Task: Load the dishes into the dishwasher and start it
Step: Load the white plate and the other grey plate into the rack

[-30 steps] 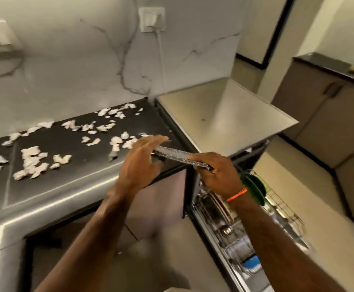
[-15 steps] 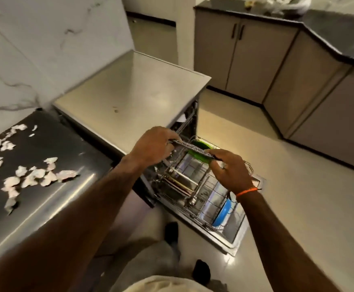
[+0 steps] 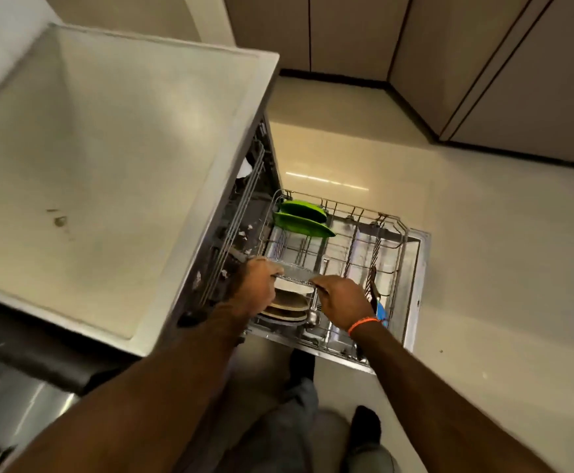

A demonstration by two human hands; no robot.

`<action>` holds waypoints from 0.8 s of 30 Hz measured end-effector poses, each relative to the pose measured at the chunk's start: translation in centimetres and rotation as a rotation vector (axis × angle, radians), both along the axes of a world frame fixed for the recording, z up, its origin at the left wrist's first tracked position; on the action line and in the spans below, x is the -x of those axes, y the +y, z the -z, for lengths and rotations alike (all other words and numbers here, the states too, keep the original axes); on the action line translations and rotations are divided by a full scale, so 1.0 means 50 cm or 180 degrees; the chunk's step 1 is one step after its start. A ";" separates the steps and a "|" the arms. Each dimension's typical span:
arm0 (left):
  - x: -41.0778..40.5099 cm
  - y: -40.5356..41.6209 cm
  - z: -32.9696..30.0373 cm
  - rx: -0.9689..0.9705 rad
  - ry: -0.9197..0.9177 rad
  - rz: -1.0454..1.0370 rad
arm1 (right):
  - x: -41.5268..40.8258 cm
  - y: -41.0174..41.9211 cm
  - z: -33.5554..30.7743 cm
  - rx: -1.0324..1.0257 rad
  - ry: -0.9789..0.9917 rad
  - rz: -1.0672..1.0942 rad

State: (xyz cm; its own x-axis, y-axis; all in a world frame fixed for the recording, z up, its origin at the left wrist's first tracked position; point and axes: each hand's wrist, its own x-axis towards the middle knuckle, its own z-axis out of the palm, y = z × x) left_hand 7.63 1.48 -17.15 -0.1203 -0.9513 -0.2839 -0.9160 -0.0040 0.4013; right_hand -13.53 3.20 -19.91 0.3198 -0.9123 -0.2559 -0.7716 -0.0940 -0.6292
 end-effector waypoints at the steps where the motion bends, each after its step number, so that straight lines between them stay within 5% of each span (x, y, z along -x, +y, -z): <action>1: -0.003 -0.009 0.052 0.0029 -0.0005 -0.0177 | -0.013 -0.011 0.038 -0.0063 0.0007 0.0044; 13: -0.040 -0.044 0.418 -0.0209 -0.0244 -0.0531 | -0.092 -0.060 0.398 -0.0613 0.0074 0.0267; 24: -0.017 -0.085 0.435 -0.0554 -0.0055 -0.0583 | -0.095 -0.101 0.430 -0.0893 0.0364 0.0161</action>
State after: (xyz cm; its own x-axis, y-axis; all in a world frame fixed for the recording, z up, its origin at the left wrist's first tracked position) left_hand 8.49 -2.77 -38.91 0.0559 -0.8933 -0.4460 -0.9003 -0.2382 0.3644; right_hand -8.76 -1.85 -41.41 0.2303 -0.8150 -0.5317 -0.8382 0.1115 -0.5339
